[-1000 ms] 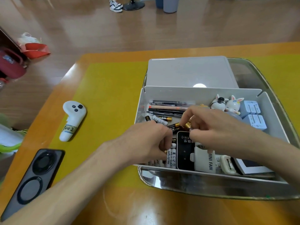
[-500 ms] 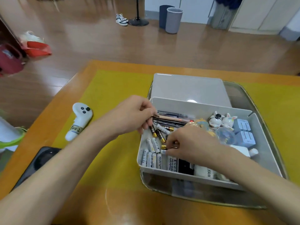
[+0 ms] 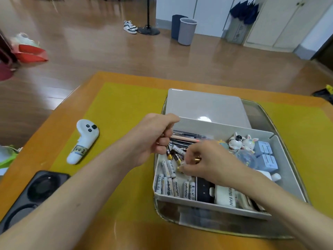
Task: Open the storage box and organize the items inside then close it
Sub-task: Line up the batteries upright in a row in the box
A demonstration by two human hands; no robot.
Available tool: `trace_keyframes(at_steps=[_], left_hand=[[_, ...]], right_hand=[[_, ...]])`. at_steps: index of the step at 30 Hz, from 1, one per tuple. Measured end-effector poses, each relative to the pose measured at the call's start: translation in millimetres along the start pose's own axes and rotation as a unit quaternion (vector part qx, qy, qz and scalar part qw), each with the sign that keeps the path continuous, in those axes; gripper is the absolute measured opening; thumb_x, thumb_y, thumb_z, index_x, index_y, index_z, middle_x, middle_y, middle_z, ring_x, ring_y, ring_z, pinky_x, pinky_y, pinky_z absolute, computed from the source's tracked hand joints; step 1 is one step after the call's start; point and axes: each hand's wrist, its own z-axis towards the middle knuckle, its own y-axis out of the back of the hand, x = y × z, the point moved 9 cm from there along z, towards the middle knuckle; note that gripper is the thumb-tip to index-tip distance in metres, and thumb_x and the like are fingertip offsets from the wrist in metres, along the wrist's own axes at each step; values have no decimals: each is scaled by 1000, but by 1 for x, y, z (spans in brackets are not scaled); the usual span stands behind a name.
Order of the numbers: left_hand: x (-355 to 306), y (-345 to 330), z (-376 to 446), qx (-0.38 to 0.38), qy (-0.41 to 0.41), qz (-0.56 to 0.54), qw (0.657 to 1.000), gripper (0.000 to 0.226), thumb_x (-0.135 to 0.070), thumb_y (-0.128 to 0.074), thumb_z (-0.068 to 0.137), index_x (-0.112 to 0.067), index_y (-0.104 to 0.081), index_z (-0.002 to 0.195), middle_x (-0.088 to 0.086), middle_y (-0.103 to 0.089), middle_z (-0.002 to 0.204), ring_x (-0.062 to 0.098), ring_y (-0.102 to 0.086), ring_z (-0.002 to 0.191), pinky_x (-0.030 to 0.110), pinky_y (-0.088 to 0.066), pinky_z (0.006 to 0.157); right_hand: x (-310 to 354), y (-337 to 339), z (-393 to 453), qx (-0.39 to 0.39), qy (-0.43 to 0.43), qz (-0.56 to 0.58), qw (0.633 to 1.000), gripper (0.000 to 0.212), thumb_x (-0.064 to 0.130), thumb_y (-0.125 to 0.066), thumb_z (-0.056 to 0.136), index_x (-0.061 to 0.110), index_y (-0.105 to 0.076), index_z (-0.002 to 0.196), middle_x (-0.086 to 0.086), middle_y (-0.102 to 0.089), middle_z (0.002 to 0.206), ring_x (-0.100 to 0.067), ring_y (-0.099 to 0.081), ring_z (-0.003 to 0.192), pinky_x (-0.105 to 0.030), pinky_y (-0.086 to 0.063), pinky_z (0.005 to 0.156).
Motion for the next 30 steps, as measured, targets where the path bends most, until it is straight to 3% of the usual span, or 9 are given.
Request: trace_keyframes(at_steps=[3,6,9,13,18,23,25,28,30], left_hand=[[-5,-7,6,-8,-61,167,984,39,-24,-59,95,-20,-37,62,-4,-29,52,13,-27,40,19,-26,38],[-3,-18,10,-18,-122,360,925,42,-27,-61,91,-18,-40,56,-4,-34,47,14,-30,41,22,-28,42],[0,-30,7,-34,-184,545,817,32,-31,-63,87,-16,-58,60,-4,-56,54,11,-49,51,26,-36,49],[12,-51,-5,39,-206,714,668,9,-33,-67,86,-27,-72,90,-3,-66,88,21,-64,85,29,-40,61],[32,-58,-16,112,-184,803,556,16,-34,-76,84,-24,-69,94,0,-67,101,24,-64,96,33,-35,65],[38,-58,-19,122,-183,821,526,18,-29,-74,85,-21,-58,85,3,-66,101,27,-62,98,35,-32,65],[39,-58,-20,111,-189,820,529,19,-28,-72,88,-23,-54,85,2,-65,103,26,-61,100,35,-33,65],[38,-56,-22,92,-195,812,543,21,-29,-72,89,-26,-52,88,0,-62,105,24,-58,103,34,-34,66],[39,-56,-23,82,-204,811,543,22,-26,-72,89,-26,-50,87,0,-62,104,24,-58,102,35,-32,65]], right_hand=[[-11,-6,-11,12,-37,92,995,11,39,-75,81,30,-73,87,11,-71,73,-6,-62,65,-25,-47,59],[-14,-19,-11,0,-38,53,998,21,41,-72,84,34,-72,104,13,-68,80,-1,-59,69,-23,-43,60],[-12,-26,-13,-30,-35,28,999,23,48,-75,81,32,-73,98,14,-68,85,-4,-61,80,-28,-50,68],[-4,-35,-18,-45,-13,-35,998,28,55,-71,81,34,-65,97,11,-69,95,-12,-62,86,-38,-55,72],[2,-36,-13,-11,7,-129,992,20,49,-68,88,31,-73,97,2,-67,97,-25,-64,89,-37,-53,71],[4,-38,-13,44,30,-145,988,16,35,-67,91,37,-77,103,6,-67,95,-21,-62,88,-28,-31,55],[3,-37,-14,51,38,-148,987,18,31,-65,91,38,-77,103,7,-67,96,-21,-62,88,-28,-35,55],[0,-37,-16,53,46,-136,988,21,31,-64,93,40,-75,109,9,-69,102,-19,-64,93,-33,-51,65],[-1,-35,-18,46,56,-137,988,20,33,-63,94,40,-74,109,9,-69,101,-18,-63,92,-32,-50,63]])
